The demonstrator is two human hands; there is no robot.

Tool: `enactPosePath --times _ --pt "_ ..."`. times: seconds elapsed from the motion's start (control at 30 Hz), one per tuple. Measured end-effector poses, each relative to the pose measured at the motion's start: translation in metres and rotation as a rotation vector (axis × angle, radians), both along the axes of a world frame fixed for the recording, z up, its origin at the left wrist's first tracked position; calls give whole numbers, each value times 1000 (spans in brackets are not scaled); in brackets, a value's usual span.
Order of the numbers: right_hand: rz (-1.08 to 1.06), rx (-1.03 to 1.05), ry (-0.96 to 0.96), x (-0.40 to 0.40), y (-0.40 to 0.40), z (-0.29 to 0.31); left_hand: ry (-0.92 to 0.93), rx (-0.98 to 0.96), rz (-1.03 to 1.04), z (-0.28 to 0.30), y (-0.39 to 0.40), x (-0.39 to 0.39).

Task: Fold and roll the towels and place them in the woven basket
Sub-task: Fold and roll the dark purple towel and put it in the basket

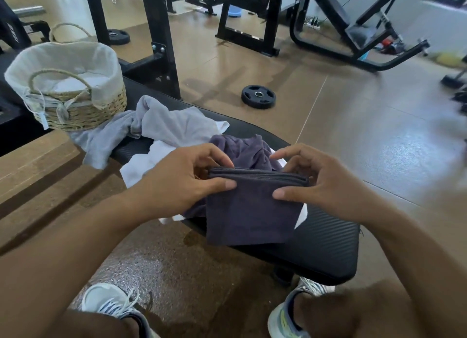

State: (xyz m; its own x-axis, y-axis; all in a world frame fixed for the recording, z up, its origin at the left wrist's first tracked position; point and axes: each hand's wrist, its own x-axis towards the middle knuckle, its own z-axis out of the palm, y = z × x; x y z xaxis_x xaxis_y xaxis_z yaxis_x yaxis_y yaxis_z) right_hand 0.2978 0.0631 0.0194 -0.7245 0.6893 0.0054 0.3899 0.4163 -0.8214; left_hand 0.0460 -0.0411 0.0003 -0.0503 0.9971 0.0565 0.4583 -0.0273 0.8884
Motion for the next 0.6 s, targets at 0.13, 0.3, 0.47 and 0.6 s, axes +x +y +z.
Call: enactPosePath --times 0.13,0.3,0.47,0.6 --pt "-7 108 -16 -4 -3 -5 -28 31 -24 0 2 9" --pt "-2 204 -53 -8 -1 -6 -24 34 2 -3 4 10" --pt "36 356 -86 -18 -3 -8 -10 21 -17 -5 5 12" --pt "63 403 -118 -30 -6 -6 -6 33 -28 -8 4 11"
